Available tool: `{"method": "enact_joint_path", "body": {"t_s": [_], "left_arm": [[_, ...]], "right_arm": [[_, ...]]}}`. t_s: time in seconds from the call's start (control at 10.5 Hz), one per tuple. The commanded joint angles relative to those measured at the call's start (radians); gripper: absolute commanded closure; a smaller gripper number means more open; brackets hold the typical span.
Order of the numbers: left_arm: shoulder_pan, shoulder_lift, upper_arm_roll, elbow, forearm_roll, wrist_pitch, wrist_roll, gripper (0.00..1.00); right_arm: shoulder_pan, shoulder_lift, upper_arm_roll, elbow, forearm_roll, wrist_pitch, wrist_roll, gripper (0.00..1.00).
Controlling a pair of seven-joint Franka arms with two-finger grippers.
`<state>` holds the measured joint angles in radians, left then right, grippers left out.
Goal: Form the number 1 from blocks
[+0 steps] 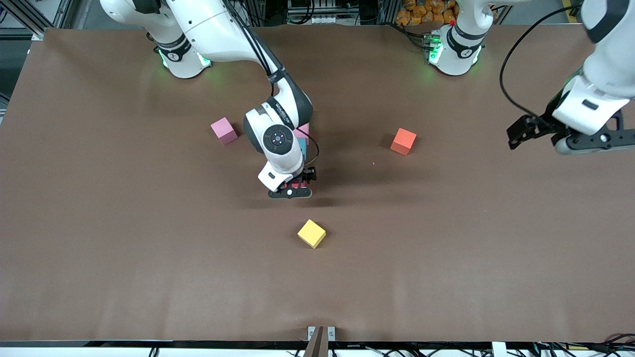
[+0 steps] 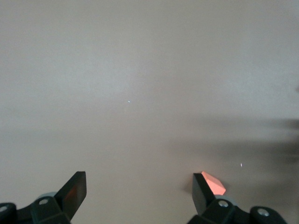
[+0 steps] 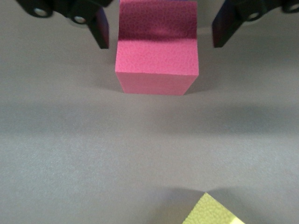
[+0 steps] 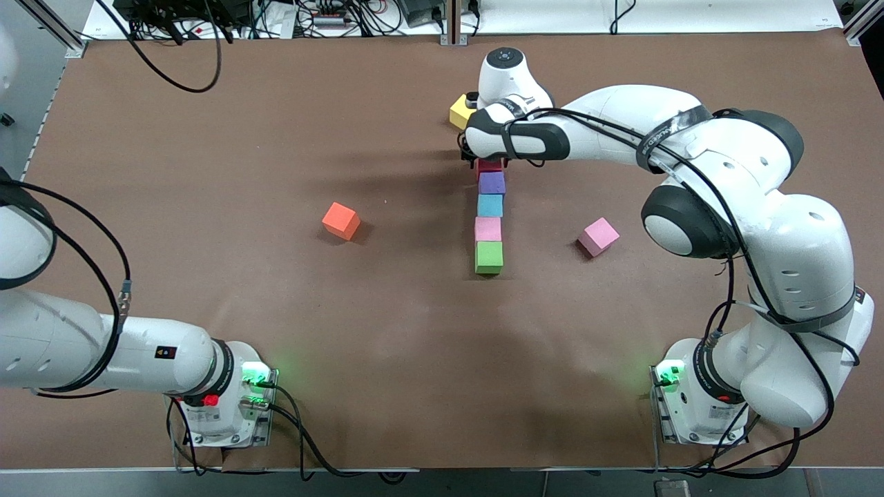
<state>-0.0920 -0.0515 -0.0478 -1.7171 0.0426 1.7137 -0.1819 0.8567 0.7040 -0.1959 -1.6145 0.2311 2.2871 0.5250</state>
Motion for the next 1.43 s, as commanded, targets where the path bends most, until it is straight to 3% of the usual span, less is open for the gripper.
{"method": "enact_joint_path", "body": {"t_s": [0.0, 0.1, 0.38, 0.57, 0.95, 1.33], "left_arm": [[-0.020, 0.008, 0.011, 0.124, -0.001, -0.141, 0.058, 0.00], [-0.028, 0.007, 0.009, 0.125, -0.004, -0.163, 0.061, 0.00], [-0.029, 0.005, -0.012, 0.149, -0.009, -0.171, 0.059, 0.00], [-0.026, 0.005, -0.018, 0.155, -0.013, -0.171, 0.052, 0.00], [-0.014, -0.004, -0.001, 0.191, -0.027, -0.171, 0.056, 0.00], [-0.015, -0.004, 0.029, 0.191, -0.027, -0.169, 0.061, 0.00]], "right_arm": [[-0.013, -0.058, -0.013, 0.005, -0.003, -0.052, 0.018, 0.00], [-0.034, -0.081, -0.013, 0.018, -0.006, -0.098, 0.006, 0.00], [-0.097, -0.171, -0.013, 0.028, -0.131, -0.323, -0.164, 0.00], [-0.175, -0.282, -0.013, 0.019, -0.136, -0.452, -0.340, 0.00], [-0.359, -0.515, -0.011, 0.013, -0.207, -0.540, -0.347, 0.00], [-0.628, -0.638, 0.000, 0.027, -0.196, -0.641, -0.352, 0.00]]}}
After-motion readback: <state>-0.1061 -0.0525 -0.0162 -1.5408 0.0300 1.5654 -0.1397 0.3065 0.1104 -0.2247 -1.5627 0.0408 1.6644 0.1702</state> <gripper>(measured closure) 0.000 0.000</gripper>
